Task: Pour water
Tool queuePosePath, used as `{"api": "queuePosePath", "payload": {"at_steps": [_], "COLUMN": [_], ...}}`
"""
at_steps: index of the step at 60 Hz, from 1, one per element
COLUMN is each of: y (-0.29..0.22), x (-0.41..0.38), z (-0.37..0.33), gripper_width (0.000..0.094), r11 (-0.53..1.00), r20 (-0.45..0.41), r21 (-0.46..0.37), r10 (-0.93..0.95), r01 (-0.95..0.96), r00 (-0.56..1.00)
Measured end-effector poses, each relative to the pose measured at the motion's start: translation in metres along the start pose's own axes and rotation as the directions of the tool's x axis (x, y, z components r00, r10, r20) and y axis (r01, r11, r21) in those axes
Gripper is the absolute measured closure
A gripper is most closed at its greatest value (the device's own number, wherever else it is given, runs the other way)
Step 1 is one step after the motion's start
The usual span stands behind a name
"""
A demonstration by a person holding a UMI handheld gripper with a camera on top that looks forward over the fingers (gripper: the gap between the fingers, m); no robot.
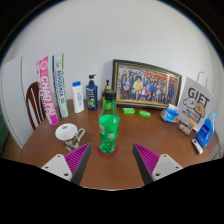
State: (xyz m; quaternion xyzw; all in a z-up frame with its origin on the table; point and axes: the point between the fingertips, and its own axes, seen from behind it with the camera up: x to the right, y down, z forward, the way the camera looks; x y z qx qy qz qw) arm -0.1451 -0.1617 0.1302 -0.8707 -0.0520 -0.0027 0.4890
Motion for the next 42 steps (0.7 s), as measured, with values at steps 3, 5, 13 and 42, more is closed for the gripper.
{"api": "queuePosePath", "payload": {"at_steps": [3,5,13,42], "y": [0.002,0.004,0.016,0.029], "x": [0.001,0.003,-0.001,0.039], "z": [-0.025,-0.042,-0.097,-0.16], "gripper_width": [0.0084,0.008,0.0082,0.0083], "r11": [1.0,1.0,0.996,0.994], "r20": [-0.029,-0.046,-0.08,-0.113], "r21": [-0.014,-0.029,-0.077,-0.094], "r10": [0.002,0.007,0.03,0.039], "r01": [-0.003,-0.008,-0.037,-0.05], "r00": [1.0,0.999,0.996,0.993]}}
